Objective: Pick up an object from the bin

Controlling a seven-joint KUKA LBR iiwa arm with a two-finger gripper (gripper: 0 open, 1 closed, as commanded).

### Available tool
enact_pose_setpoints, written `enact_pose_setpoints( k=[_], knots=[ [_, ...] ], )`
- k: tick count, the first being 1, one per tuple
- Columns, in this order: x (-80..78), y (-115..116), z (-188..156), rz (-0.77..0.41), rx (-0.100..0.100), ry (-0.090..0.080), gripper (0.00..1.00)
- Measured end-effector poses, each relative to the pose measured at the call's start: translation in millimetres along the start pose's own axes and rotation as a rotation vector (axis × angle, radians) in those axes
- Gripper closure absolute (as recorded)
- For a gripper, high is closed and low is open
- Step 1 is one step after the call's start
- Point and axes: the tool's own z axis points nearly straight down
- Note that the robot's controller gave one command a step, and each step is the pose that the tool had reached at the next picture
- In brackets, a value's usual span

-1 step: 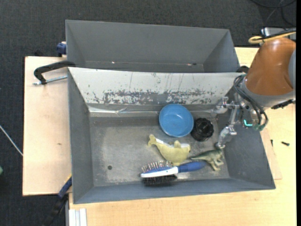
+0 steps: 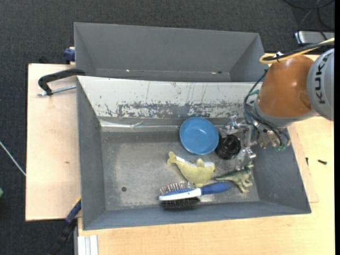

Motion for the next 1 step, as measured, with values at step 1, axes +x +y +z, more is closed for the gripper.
enact_pose_setpoints(
  k=[1],
  knots=[
    [2.3, 2.0, 4.3, -0.003, -0.004, 0.009, 1.0]
  ],
)
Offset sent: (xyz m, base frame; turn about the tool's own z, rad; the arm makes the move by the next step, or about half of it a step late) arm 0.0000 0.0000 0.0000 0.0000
